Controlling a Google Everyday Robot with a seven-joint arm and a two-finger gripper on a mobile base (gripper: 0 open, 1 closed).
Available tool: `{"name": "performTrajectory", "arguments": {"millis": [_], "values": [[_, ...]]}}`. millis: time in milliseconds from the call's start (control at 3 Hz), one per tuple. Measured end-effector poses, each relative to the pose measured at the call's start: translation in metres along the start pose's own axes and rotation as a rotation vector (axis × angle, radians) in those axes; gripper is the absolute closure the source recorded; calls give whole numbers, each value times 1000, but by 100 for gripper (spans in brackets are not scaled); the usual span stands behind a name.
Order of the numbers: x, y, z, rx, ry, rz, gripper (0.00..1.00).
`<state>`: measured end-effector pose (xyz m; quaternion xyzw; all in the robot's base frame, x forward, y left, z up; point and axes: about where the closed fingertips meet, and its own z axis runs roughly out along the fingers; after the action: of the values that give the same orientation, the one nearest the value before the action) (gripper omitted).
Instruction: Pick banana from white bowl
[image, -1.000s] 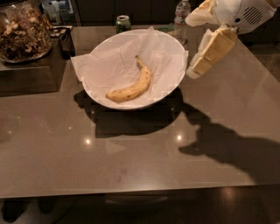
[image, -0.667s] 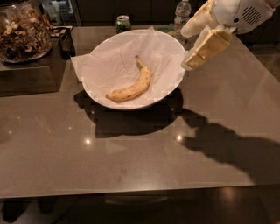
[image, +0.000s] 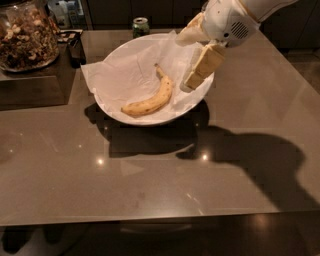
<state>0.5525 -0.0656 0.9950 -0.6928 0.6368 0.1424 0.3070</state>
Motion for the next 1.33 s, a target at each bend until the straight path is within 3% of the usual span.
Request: {"name": "performTrajectory", "arguments": {"millis": [667,1333], "values": [[-13,-15,62,-98,-17,-70,23],[-12,-14,110,-135,-20,-109,21]]}}
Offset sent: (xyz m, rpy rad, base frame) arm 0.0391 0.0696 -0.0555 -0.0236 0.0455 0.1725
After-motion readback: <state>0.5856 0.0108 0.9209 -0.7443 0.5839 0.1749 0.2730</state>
